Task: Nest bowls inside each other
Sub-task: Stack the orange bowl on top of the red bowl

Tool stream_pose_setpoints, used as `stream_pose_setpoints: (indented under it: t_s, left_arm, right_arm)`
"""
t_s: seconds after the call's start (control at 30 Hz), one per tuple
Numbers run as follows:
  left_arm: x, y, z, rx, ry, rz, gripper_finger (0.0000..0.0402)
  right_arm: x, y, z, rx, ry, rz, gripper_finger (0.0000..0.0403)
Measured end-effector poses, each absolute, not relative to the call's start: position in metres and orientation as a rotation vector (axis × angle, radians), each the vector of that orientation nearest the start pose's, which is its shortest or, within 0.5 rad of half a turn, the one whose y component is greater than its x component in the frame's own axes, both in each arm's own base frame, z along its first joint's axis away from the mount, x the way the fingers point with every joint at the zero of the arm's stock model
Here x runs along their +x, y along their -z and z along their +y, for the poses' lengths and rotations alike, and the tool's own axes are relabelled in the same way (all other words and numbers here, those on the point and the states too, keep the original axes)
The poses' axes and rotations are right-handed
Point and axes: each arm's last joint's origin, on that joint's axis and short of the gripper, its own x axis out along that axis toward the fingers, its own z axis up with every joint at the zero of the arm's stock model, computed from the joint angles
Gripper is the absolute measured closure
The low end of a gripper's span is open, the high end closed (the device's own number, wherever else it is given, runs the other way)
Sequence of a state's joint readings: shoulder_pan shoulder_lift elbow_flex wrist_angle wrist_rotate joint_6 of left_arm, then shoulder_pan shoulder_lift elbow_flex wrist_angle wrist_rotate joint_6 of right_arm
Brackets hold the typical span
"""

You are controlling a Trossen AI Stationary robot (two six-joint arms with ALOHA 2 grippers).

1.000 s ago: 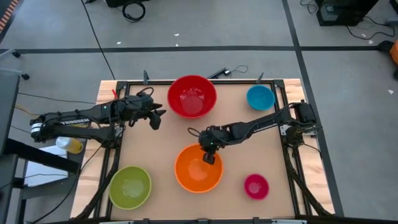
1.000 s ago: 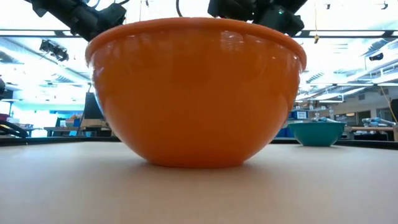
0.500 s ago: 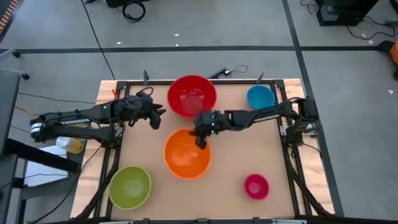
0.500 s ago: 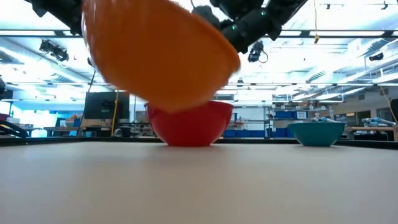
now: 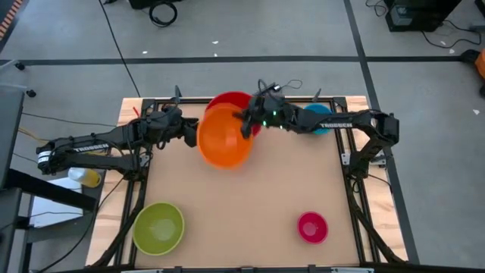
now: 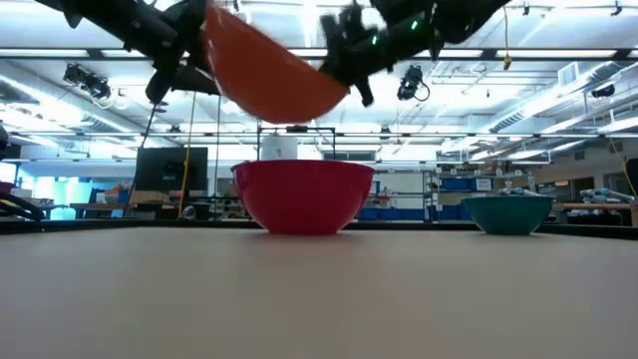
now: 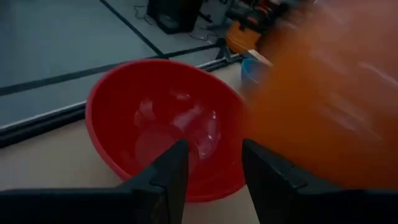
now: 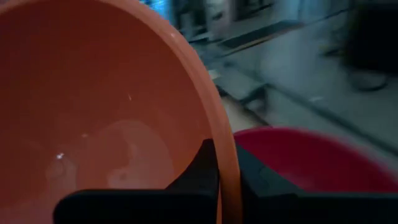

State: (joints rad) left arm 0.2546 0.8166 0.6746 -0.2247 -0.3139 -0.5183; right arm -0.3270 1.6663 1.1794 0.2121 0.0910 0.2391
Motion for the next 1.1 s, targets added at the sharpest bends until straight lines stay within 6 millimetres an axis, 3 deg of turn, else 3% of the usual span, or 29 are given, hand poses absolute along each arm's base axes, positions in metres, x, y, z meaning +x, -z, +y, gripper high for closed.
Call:
stream_pose_setpoints:
  t_s: [0.13,0.4,0.5,0.7,0.9,1.1]
  left_arm:
    - [0.169,-0.283,0.058,-0.526,-0.705,0.22,0.0251]
    - [0.167,-0.277,0.053,-0.665,-0.677,0.277,0.0251]
    - [0.166,-0.274,0.051,-0.696,-0.704,0.298,0.0251]
    - [0.166,-0.272,0.047,-0.717,-0.692,0.314,0.0251]
    - [0.167,-0.272,0.045,-0.705,-0.679,0.32,0.0251]
    - [0.169,-0.276,0.042,-0.658,-0.64,0.302,0.0251]
  right_arm:
    - [0.361,-0.258,-0.154,0.305,0.519,0.257,0.0383]
    - [0.349,-0.224,-0.188,0.39,0.794,0.375,0.0382]
    - [0.344,-0.227,-0.194,0.367,0.844,0.374,0.0379]
    - [0.339,-0.224,-0.203,0.384,0.774,0.406,0.0377]
    - [0.334,-0.216,-0.201,0.474,0.749,0.493,0.0374]
    - [0.332,-0.212,-0.199,0.49,0.741,0.542,0.0342]
